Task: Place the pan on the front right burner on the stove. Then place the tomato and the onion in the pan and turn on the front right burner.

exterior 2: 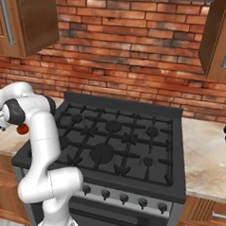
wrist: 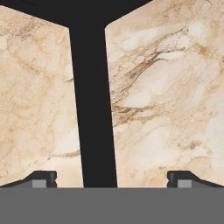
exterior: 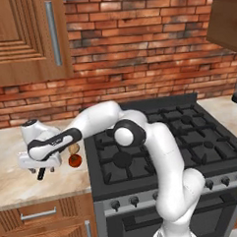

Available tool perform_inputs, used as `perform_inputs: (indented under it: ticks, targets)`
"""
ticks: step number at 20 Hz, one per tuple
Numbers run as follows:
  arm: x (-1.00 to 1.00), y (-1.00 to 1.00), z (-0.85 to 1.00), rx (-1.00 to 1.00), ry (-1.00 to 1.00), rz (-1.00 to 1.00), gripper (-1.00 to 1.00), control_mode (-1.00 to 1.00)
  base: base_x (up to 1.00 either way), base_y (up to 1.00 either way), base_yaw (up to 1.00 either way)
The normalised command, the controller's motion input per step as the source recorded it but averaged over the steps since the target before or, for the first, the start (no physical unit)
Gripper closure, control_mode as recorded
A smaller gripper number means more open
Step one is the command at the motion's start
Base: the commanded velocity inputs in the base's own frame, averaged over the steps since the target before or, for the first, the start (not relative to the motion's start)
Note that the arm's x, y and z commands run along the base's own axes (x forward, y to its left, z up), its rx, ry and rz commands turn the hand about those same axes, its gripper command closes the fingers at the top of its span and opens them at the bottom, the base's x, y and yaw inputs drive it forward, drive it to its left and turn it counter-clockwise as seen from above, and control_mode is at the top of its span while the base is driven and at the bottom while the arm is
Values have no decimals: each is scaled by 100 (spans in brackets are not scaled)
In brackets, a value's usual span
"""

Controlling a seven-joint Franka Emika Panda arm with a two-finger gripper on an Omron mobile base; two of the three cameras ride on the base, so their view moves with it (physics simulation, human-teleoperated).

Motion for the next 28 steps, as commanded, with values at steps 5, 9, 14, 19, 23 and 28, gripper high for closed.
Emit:
perform_inputs:
  ticks: [5, 9, 14, 19, 23, 28]
  targets:
    - [11, 0, -16, 0, 0, 0, -100, -100, 0, 0, 0]
    - [6, 2, -17, 0, 0, 0, 100, -100, 0, 0, 0]
    - [6, 3, -15, 0, 0, 0, 100, -100, 0, 0, 0]
    - [0, 0, -1, 0, 0, 0, 100, -100, 0, 0, 0]
    - [3, 0, 18, 0, 0, 0, 100, -100, 0, 0, 0]
    - [6, 0, 42, 0, -2, 0, 100, -100, 0, 0, 0]
